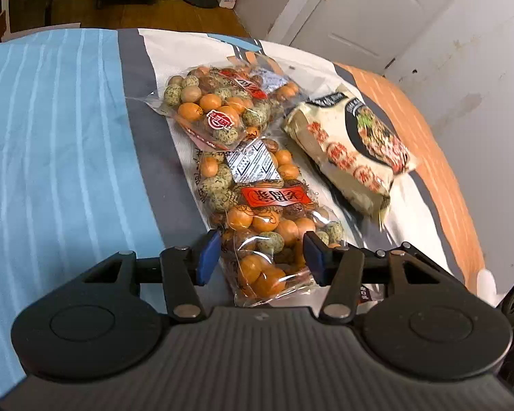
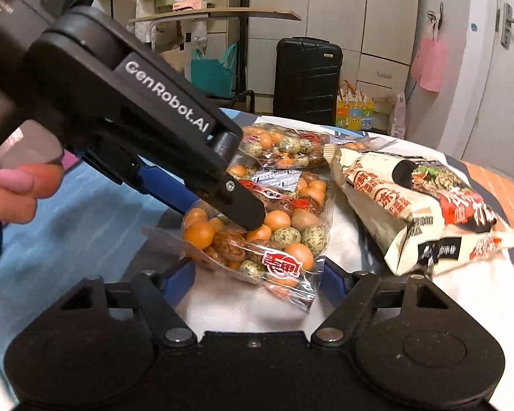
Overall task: Organize snacks
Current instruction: 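Grasp the clear bag of coated nuts with both tools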
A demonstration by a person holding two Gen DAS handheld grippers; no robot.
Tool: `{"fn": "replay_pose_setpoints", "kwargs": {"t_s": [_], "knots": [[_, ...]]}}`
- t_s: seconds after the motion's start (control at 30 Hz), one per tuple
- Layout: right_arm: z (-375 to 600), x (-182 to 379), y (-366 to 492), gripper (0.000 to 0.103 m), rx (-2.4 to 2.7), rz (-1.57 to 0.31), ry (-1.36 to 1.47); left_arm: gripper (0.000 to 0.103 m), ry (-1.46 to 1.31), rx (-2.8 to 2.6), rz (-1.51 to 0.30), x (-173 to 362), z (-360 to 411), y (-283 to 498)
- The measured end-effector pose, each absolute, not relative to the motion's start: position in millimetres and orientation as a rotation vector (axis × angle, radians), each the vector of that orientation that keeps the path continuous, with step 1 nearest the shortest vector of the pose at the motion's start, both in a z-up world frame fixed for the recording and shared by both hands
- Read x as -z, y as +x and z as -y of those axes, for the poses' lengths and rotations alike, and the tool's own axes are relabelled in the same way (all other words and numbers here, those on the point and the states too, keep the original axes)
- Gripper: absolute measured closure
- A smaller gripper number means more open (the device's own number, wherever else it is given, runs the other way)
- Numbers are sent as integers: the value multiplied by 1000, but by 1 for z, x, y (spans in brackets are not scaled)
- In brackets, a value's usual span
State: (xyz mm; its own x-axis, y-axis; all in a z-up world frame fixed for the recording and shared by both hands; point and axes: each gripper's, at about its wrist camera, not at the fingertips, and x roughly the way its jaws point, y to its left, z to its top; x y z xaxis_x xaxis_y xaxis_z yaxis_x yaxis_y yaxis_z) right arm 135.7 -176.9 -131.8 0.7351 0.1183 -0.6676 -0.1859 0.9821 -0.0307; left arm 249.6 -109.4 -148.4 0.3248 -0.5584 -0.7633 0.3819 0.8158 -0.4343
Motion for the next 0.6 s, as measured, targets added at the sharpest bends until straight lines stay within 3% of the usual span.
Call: {"fn": "replay_pose_setpoints", "kwargs": {"t_s": [0.3, 0.37, 0.47, 0.6], "knots": [[175, 136, 130, 18, -192, -770, -97, 51, -139, 612, -1117, 151, 110, 241], [175, 137, 135, 6, -189, -769, -113, 48, -142, 613, -1109, 153, 109, 241], [180, 143, 145, 0, -207, -776, -102, 40, -193, 607, -1087, 162, 105, 243], [180, 142, 152, 7, -254, -775, -113, 43, -220, 624, -1057, 166, 102, 240]]}}
